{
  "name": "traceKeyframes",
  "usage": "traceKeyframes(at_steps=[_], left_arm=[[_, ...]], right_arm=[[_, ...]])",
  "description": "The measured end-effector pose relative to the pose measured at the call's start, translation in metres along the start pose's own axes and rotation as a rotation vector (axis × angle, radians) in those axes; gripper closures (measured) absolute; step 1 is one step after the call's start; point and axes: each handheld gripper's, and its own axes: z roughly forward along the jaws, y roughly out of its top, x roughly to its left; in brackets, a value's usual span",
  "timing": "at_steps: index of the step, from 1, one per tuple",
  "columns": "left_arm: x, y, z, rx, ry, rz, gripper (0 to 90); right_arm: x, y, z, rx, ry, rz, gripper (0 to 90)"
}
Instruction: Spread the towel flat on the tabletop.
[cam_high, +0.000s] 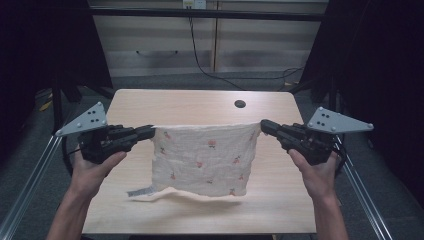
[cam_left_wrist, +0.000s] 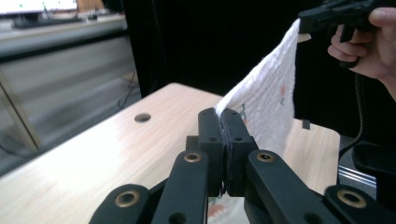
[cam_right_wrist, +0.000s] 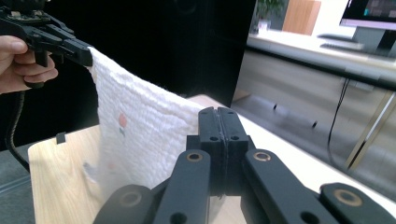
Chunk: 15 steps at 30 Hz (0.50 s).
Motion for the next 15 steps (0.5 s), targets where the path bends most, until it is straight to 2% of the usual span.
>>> traceKeyframes(at_steps=[4,7,11,14,15], left_arm=[[0.023,-0.013,0.025,0.064,-0.001,-0.056,88.6],[0.040,-0.026,0.046,0.114,0.016,-0.082,88.6],[0.061,-0.041,0.072,0.169,0.031,-0.128,88.5],[0.073,-0.051,0.085,0.206,0.045,-0.147,88.5],[0.073,-0.051,0.085,0.206,0.045,-0.147,88.5]], right_arm=[[-0.020,-0.016,0.021,0.051,-0.021,0.046,90.0],[-0.040,-0.032,0.040,0.090,-0.028,0.091,90.0],[-0.059,-0.048,0.059,0.128,-0.039,0.133,90.0],[-0.072,-0.059,0.074,0.148,-0.043,0.162,90.0],[-0.075,-0.062,0.078,0.157,-0.049,0.165,90.0]])
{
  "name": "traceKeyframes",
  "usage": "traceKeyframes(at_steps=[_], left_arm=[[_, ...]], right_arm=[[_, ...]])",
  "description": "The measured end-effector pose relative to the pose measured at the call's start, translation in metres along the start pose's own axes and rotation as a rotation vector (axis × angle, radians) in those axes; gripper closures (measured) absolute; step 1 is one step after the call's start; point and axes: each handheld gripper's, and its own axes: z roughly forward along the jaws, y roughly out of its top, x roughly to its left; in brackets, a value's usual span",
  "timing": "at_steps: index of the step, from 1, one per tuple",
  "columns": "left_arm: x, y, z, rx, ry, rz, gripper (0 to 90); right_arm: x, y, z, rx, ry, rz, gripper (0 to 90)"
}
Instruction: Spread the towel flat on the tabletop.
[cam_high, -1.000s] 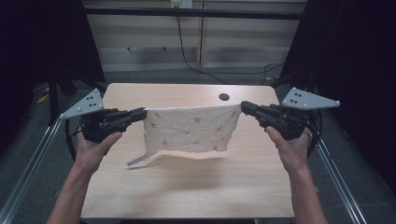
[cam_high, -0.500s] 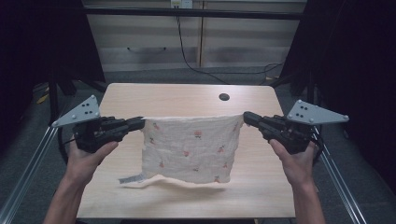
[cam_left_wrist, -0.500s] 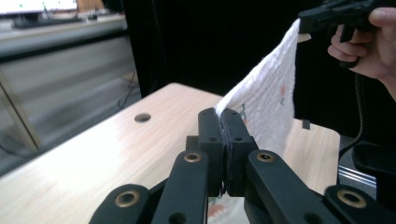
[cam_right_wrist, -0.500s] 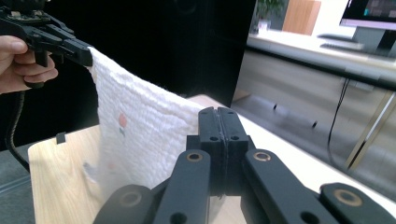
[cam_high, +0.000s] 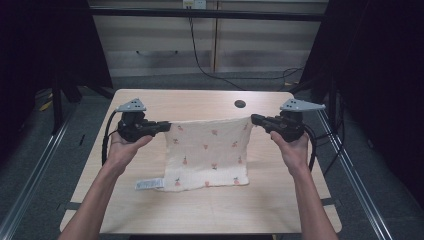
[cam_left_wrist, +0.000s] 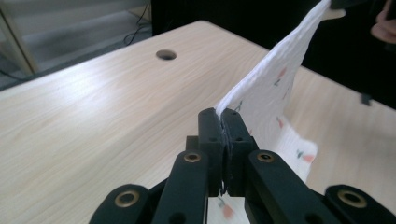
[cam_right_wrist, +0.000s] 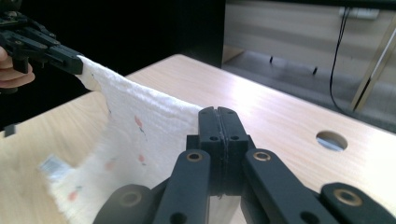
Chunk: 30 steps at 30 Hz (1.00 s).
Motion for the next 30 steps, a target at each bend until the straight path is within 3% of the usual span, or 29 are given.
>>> traceKeyframes(at_steps=[1,5,9,11,16,19,21,23,30], left_arm=[[0.010,-0.007,0.010,0.017,0.011,-0.026,88.5],[0.021,-0.017,0.021,0.022,0.011,-0.062,88.4],[0.028,-0.018,0.027,0.022,0.022,-0.069,88.3],[0.030,-0.017,0.030,0.025,0.045,-0.051,88.2],[0.043,-0.010,0.041,0.044,0.058,-0.053,87.4],[0.055,-0.010,0.050,0.048,0.118,-0.070,78.2],[0.061,-0.011,0.049,0.047,0.151,-0.093,71.3],[0.064,-0.012,0.044,0.032,0.159,-0.103,69.6],[0.062,-0.020,0.033,0.022,0.163,-0.108,65.7]], right_arm=[[-0.004,-0.003,0.007,0.009,0.004,0.011,90.0],[-0.014,-0.014,0.027,0.045,-0.002,0.032,90.0],[-0.026,-0.022,0.045,0.072,-0.013,0.056,90.0],[-0.033,-0.025,0.053,0.083,-0.014,0.071,90.0],[-0.048,-0.023,0.070,0.103,-0.024,0.084,89.8],[-0.058,-0.021,0.080,0.113,-0.083,0.102,83.2],[-0.063,-0.021,0.082,0.090,-0.132,0.142,78.2],[-0.066,-0.023,0.081,0.078,-0.120,0.169,78.5],[-0.060,-0.025,0.070,0.099,-0.107,0.124,74.0]])
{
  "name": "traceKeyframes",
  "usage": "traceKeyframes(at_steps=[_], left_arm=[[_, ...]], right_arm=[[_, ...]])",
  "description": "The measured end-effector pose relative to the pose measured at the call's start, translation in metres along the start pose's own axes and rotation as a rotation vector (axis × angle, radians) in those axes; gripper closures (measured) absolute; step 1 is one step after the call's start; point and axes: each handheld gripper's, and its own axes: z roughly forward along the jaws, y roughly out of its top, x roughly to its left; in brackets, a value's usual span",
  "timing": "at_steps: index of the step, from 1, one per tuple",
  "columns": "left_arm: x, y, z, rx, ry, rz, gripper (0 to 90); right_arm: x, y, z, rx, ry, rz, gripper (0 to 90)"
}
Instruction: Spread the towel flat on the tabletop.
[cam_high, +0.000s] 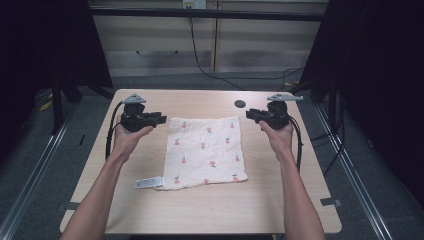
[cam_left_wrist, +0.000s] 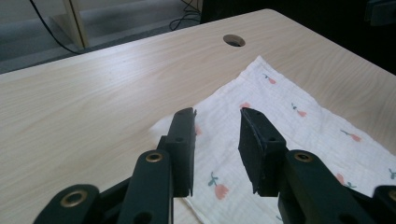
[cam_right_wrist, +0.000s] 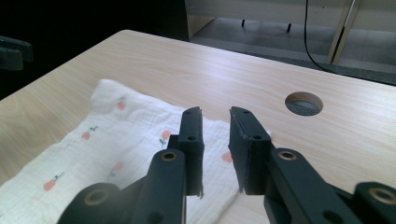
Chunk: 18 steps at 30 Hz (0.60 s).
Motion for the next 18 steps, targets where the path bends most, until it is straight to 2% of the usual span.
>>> traceKeyframes(at_steps=[4,5,6,8,11,13,16,18], left_arm=[[-0.003,-0.005,-0.005,0.000,-0.007,0.011,65.7],[-0.004,-0.007,-0.006,-0.004,-0.009,0.002,65.7],[-0.005,-0.009,-0.007,-0.001,-0.012,0.011,65.8],[-0.008,-0.014,-0.009,0.001,-0.014,-0.001,67.4],[-0.011,-0.022,-0.012,0.017,-0.029,-0.003,68.4],[-0.013,-0.025,-0.013,0.017,-0.033,0.003,67.4],[-0.020,-0.038,-0.024,0.032,-0.037,0.014,66.3],[-0.026,-0.047,-0.029,0.047,-0.036,0.028,65.6]], right_arm=[[0.005,-0.001,-0.009,0.001,0.004,-0.022,68.2],[0.008,-0.003,-0.011,0.007,0.007,-0.031,66.3],[0.010,-0.005,-0.013,0.012,0.004,-0.042,64.3],[0.014,-0.011,-0.015,0.030,-0.011,-0.057,61.2],[0.019,-0.021,-0.020,0.044,0.006,-0.067,58.3],[0.023,-0.028,-0.024,0.051,0.025,-0.070,57.5],[0.031,-0.039,-0.030,0.074,0.052,-0.090,58.0],[0.038,-0.048,-0.035,0.086,0.068,-0.106,62.3]])
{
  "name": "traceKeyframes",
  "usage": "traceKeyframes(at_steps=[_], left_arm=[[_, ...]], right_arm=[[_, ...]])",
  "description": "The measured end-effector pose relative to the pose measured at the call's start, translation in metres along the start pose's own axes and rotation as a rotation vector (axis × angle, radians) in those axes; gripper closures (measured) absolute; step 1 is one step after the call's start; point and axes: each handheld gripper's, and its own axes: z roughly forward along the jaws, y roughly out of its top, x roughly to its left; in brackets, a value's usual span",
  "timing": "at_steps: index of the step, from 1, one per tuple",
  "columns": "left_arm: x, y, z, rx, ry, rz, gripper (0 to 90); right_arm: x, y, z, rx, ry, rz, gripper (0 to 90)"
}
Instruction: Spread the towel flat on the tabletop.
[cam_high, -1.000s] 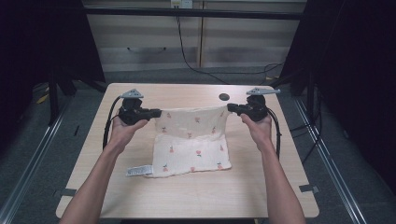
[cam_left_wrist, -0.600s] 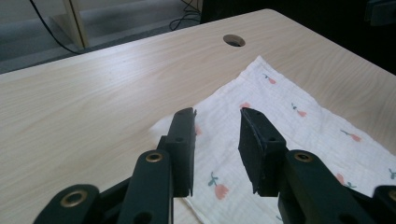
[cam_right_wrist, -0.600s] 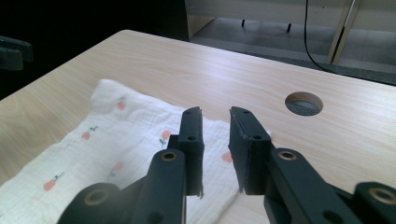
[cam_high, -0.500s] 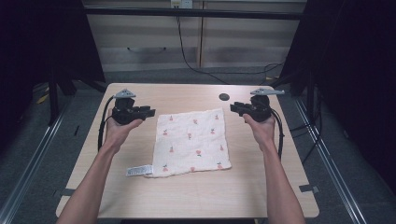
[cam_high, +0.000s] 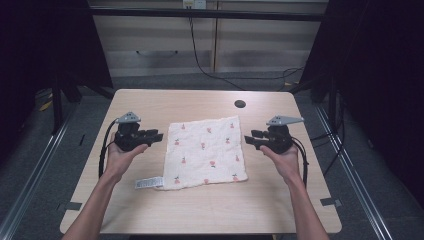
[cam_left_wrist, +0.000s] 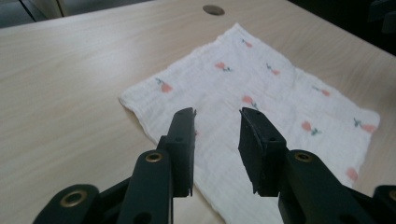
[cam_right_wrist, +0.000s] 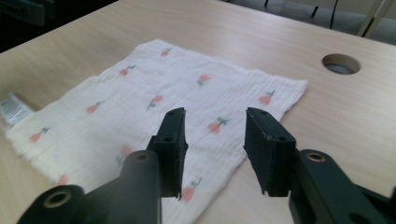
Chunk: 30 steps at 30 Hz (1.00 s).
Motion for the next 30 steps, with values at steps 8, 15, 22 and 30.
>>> traceKeyframes(at_steps=[8,15,22,30], left_arm=[[-0.024,-0.047,-0.010,0.083,-0.047,0.028,63.2],[-0.036,-0.072,-0.010,0.156,-0.077,0.024,67.9],[-0.044,-0.084,0.003,0.213,-0.083,0.059,60.1],[-0.051,-0.089,0.014,0.224,-0.084,0.092,57.3]], right_arm=[[0.030,-0.048,0.001,0.123,0.069,-0.036,64.4],[0.037,-0.073,0.008,0.200,0.077,-0.038,63.8],[0.037,-0.077,0.015,0.212,0.071,-0.046,61.9],[0.038,-0.082,0.020,0.261,0.043,-0.057,65.0]])
